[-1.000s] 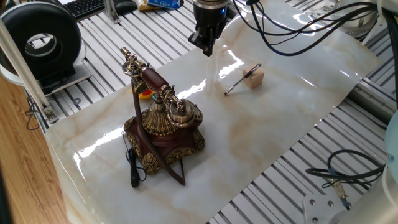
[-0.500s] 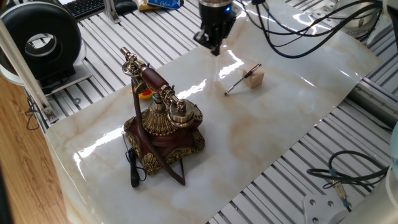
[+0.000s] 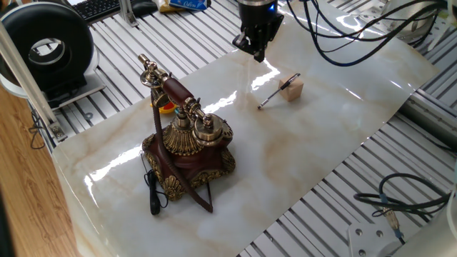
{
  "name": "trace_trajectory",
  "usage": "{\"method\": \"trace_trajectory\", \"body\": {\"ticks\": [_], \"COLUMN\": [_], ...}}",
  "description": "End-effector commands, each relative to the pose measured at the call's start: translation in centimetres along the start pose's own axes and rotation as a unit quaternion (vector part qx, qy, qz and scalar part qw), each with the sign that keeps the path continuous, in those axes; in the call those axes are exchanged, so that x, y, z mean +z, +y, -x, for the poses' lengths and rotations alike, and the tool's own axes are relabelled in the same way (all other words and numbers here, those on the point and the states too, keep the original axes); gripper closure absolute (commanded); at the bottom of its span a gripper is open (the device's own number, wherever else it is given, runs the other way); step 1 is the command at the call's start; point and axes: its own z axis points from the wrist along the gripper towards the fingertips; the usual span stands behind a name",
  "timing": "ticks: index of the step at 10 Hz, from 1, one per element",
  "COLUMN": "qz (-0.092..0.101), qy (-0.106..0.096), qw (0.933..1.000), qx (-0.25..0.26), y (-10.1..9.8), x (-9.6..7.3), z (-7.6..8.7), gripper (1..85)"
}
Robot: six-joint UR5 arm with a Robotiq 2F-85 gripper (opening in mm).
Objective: Dial a number on an old rotary phone
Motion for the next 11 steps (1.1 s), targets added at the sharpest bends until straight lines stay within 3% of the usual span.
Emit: {"method": "trace_trajectory", "body": {"ticks": [1, 2, 5, 8, 11], "qz": [0.045, 0.058, 0.043, 0.045, 0.043], "qy": [-0.029, -0.03, -0.042, -0.044, -0.057], "qw": [0.9979, 0.9972, 0.9961, 0.9927, 0.9895], "qx": [-0.037, -0.036, -0.066, -0.104, -0.126], "y": [2.2, 2.9, 2.0, 1.7, 1.6], "x": [0.7, 0.1, 0.6, 1.0, 1.1], "z": [2.4, 2.2, 2.9, 2.3, 2.9], "gripper": [84.3, 84.3, 84.3, 84.3, 84.3]}}
